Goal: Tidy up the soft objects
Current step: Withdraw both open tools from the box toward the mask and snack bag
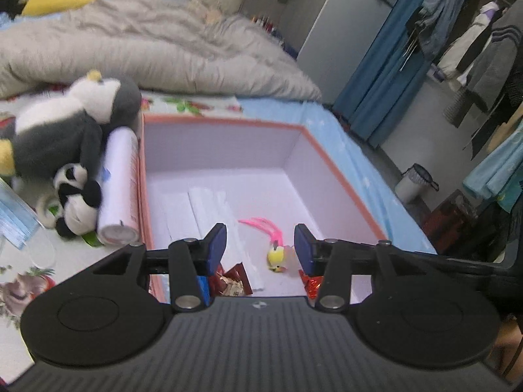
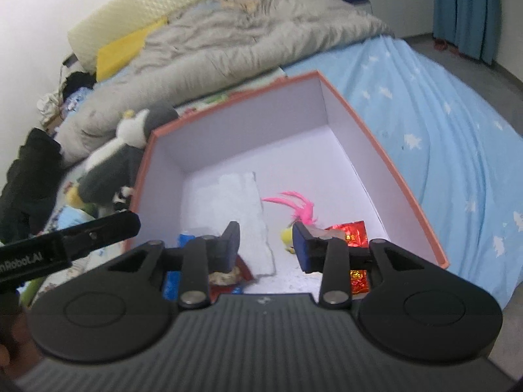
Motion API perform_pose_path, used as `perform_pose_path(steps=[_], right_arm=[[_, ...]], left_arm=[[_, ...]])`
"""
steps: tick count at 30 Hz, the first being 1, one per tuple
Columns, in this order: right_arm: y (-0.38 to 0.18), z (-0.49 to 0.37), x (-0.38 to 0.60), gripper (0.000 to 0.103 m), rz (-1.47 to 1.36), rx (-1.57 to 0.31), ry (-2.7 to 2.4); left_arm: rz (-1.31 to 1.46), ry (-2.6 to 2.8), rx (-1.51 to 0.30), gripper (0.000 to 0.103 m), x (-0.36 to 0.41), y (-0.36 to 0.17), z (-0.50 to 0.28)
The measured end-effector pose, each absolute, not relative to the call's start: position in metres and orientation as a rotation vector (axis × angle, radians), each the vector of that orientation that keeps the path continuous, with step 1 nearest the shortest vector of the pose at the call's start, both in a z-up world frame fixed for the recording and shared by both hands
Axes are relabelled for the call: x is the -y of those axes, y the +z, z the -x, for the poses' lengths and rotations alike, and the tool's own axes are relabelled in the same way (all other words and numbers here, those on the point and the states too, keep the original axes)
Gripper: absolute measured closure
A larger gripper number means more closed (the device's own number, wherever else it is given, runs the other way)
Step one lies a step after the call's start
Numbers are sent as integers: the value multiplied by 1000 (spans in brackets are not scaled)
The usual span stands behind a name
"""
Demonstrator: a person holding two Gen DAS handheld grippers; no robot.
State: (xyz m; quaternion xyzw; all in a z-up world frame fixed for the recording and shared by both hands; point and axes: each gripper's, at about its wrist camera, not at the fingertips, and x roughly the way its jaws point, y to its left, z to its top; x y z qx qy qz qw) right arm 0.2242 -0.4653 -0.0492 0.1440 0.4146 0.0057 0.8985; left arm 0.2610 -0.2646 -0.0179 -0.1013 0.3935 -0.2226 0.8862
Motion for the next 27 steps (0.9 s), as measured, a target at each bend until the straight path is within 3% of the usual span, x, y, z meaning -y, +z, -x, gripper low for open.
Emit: perform_pose_path(steps=[16,27], right_arm=[[36,-147,403,64,-245,-646,94],[44,-87,342,64,-210,-586,160]], left_arm=[[202,-447,-626,51,189,67,-163],[165,-389,-618,51,125,58,-93]])
